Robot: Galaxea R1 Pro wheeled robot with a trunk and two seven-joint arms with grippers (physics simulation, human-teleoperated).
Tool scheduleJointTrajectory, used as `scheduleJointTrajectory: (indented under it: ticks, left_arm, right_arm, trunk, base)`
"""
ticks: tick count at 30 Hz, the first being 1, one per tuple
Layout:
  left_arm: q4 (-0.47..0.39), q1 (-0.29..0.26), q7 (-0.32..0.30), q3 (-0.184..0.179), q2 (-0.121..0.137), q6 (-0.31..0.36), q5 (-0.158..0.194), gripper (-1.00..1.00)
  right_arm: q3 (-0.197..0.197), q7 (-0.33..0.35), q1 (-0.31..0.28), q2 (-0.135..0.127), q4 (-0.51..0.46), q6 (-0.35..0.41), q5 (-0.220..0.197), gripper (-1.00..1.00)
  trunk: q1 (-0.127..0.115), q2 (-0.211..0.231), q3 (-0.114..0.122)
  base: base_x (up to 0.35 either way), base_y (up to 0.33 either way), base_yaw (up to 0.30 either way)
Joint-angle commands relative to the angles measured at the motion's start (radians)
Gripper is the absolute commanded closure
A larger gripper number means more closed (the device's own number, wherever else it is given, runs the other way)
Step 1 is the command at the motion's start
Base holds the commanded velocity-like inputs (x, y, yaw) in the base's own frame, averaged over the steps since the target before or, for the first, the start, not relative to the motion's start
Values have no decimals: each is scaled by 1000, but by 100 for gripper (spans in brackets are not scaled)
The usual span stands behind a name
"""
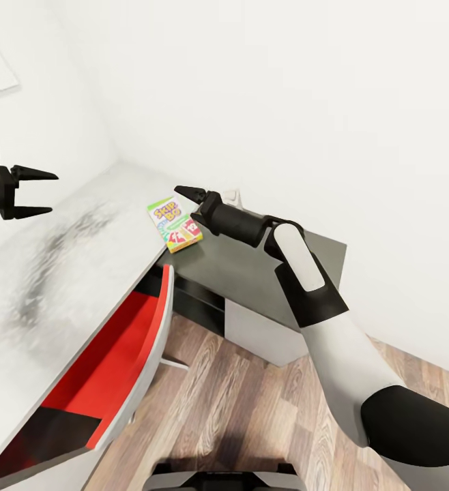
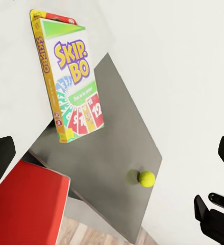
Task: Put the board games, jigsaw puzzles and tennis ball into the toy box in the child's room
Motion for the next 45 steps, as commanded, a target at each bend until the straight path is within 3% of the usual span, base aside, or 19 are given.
scheduleJointTrajectory:
  ticks: [1,24,32,45]
  left_arm:
    - [0,1,7,-4,1,0,10,-100]
    - [0,25,7,-4,2,0,10,-100]
    - [0,42,7,-4,2,0,10,-100]
    - [0,117,7,-5,-2,0,9,-100]
  right_arm:
    - [0,-4,-1,0,0,3,-5,-100]
    - [-1,-1,10,0,2,1,-3,-100]
    - [-2,0,39,0,2,1,28,-100]
    - [-4,1,90,0,1,0,41,-100]
  trunk:
    - [1,-2,0]
    - [1,-2,38]
    - [1,-2,51]
    - [1,-2,73]
  base:
    - [0,0,0]
    - [0,0,0]
    - [0,0,0]
    - [0,0,0]
